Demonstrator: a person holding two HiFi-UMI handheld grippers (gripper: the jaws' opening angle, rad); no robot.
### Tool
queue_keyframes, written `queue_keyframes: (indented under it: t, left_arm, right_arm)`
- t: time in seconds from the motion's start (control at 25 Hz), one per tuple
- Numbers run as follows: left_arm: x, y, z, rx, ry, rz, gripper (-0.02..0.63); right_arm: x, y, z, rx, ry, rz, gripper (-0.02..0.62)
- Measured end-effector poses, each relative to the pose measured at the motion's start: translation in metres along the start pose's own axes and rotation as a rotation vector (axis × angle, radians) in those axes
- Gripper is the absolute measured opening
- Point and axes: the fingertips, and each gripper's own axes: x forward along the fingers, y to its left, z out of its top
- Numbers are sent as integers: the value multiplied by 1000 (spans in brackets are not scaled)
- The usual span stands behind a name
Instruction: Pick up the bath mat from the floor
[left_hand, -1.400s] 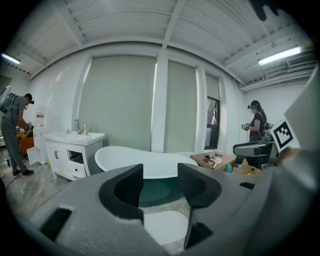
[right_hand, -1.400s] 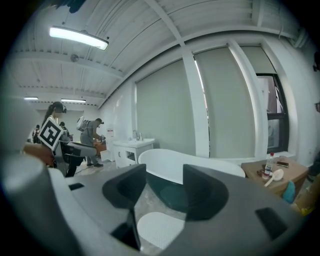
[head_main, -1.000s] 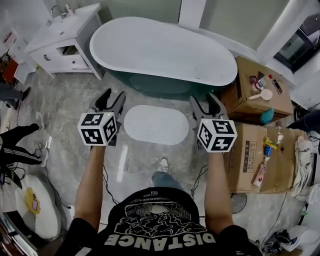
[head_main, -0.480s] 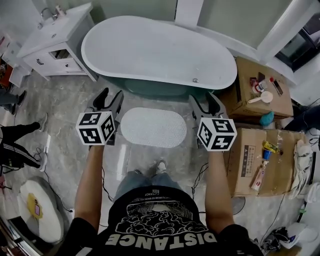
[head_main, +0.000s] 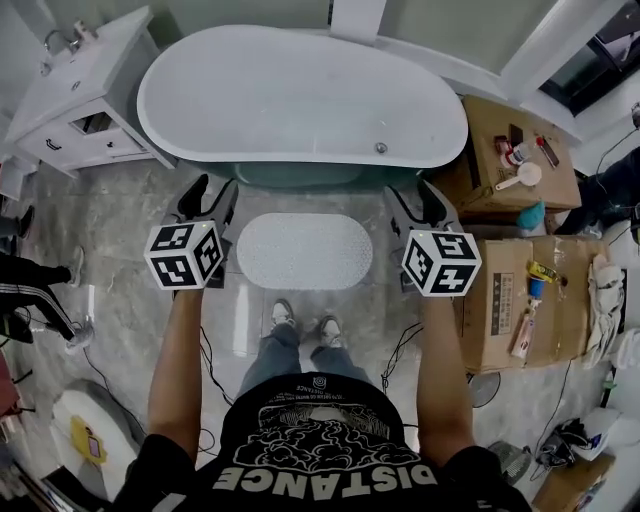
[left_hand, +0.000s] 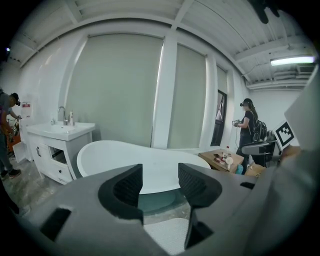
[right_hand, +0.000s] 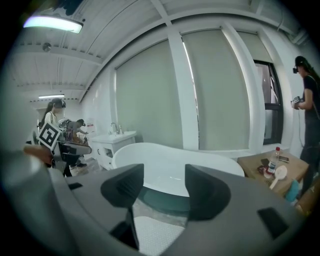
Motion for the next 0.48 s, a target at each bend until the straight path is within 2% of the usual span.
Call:
queue_keyframes:
  t: [0.48]
  left_arm:
    - [47,54,-44,-17,99,-61,244]
  right_arm:
    - [50,6,-41,36,101,-67,270]
